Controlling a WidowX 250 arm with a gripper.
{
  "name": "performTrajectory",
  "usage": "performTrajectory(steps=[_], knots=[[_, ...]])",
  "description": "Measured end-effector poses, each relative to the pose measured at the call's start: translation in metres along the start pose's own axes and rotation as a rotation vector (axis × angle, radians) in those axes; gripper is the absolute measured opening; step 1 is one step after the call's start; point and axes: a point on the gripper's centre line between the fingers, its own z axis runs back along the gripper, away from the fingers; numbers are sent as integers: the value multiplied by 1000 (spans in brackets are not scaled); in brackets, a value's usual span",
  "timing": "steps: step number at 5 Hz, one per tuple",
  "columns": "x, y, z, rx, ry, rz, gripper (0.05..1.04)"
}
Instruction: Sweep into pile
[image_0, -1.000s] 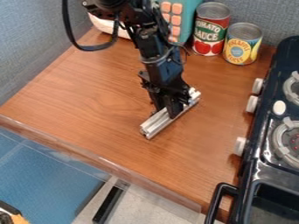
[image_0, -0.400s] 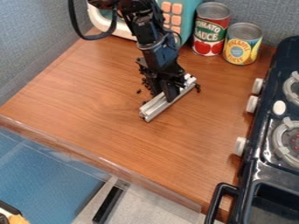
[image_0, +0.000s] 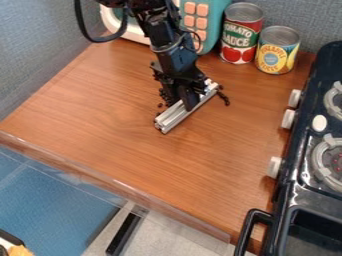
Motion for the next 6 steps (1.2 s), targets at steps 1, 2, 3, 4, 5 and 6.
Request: performTrajectory(steps=[1, 2, 3, 4, 5, 6], knots=[[0, -4, 0, -27, -1, -3, 328], [-2, -15, 2, -87, 17, 8, 328], [7, -34, 18, -122, -20, -10, 328], [8, -44, 21, -149, -15, -12, 328], [9, -47, 21, -157, -13, 7, 328], [12, -53, 19, -146, -17, -8, 328]])
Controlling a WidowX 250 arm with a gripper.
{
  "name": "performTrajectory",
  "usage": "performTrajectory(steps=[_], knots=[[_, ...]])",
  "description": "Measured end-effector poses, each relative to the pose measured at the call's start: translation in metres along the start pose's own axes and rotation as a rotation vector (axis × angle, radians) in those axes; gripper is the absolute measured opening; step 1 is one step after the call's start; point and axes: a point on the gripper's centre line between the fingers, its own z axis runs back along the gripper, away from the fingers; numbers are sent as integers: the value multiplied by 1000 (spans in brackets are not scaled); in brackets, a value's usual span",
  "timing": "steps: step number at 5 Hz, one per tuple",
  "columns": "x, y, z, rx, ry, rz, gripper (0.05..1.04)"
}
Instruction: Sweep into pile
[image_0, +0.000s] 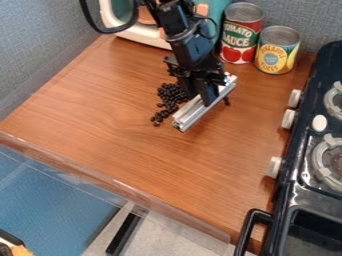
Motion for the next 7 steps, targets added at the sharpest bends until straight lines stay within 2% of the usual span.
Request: performTrajectory(steps=[2, 3, 4, 5, 6, 7], knots=[[6, -13, -13, 8, 5, -28, 328], [3, -12, -22, 29, 28, -30, 387], [1, -10, -24, 80, 54, -92, 696], [-7, -14, -27, 92, 117, -137, 974], [-10, -17, -19, 107, 75, -142, 1012], [-5, -26, 9, 152, 57, -177, 1008]])
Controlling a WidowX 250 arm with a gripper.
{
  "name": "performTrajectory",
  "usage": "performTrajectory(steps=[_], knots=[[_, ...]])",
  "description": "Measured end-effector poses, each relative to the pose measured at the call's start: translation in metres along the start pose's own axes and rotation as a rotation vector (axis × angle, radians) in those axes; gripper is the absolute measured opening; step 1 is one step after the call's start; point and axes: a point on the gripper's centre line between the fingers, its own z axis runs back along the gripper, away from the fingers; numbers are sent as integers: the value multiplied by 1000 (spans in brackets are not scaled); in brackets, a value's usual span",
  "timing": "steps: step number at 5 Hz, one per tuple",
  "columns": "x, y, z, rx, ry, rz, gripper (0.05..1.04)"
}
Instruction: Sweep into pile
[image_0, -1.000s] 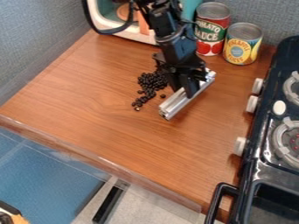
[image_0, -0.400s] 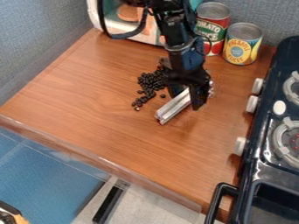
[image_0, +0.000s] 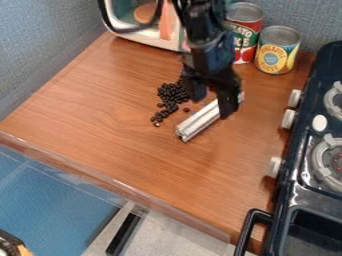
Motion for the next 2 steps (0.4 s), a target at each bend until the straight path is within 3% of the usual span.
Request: performTrajectory(steps=[1, 2], knots=[[2, -2, 23, 79, 61, -49, 1007], [2, -2, 24, 83, 59, -49, 1007]])
